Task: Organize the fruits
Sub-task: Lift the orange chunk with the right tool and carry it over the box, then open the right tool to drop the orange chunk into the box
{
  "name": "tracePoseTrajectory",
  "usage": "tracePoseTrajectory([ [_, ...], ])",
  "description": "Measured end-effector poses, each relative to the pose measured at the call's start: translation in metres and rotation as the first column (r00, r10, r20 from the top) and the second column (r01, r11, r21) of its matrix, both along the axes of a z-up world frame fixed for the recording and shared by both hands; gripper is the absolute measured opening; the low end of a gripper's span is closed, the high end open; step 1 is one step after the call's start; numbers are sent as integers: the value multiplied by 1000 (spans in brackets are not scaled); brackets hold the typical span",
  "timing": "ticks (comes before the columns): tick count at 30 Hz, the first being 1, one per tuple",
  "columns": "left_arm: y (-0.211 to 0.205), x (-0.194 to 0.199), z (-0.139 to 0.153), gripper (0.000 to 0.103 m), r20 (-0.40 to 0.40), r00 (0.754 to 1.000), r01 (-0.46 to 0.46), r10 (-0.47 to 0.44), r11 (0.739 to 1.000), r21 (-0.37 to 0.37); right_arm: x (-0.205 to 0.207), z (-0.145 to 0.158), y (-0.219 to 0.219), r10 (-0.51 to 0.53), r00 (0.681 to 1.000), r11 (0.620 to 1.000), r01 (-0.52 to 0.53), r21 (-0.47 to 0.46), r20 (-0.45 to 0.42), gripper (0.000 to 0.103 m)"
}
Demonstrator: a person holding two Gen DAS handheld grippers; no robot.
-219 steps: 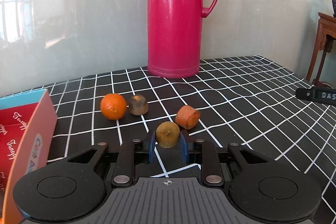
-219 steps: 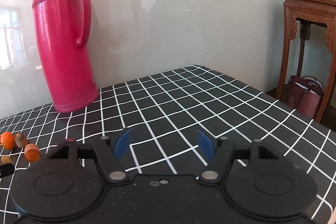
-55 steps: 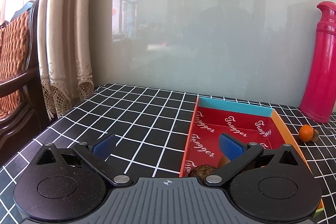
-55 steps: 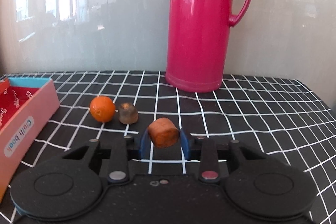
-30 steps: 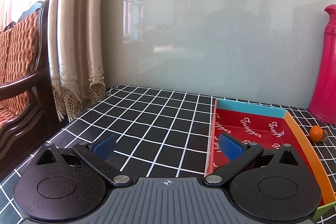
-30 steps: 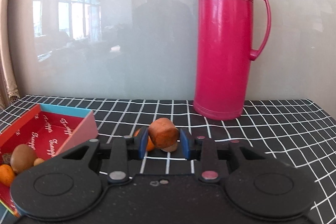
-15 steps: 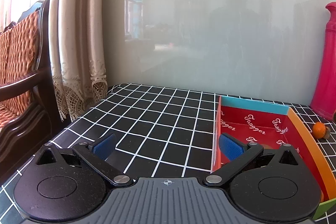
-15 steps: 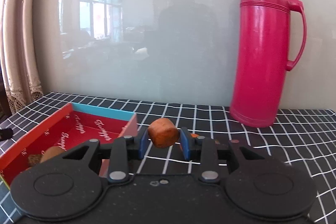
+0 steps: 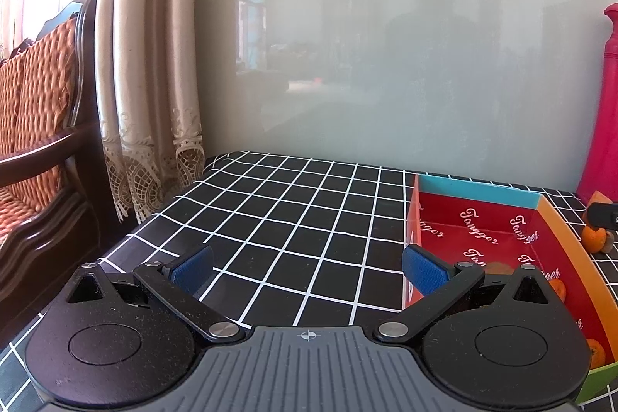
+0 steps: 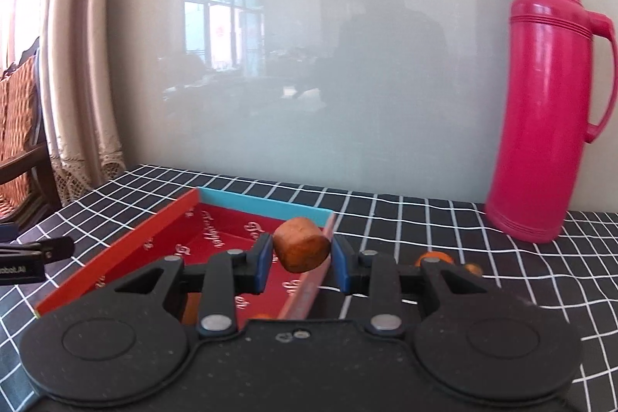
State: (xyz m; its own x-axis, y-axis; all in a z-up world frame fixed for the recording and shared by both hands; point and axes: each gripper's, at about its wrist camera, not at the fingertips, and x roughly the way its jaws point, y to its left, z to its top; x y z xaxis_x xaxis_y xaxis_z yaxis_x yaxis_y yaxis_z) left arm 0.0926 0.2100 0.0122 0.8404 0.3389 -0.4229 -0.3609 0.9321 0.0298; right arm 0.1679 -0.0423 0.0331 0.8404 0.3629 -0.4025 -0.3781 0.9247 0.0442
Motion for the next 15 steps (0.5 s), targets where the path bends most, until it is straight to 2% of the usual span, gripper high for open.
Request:
tracePoseTrajectory([
  [15,15,-7,-1,103,-6,999,-40,40,999,6,2,-6,26,50,998,999,-50,-5,-31,31],
])
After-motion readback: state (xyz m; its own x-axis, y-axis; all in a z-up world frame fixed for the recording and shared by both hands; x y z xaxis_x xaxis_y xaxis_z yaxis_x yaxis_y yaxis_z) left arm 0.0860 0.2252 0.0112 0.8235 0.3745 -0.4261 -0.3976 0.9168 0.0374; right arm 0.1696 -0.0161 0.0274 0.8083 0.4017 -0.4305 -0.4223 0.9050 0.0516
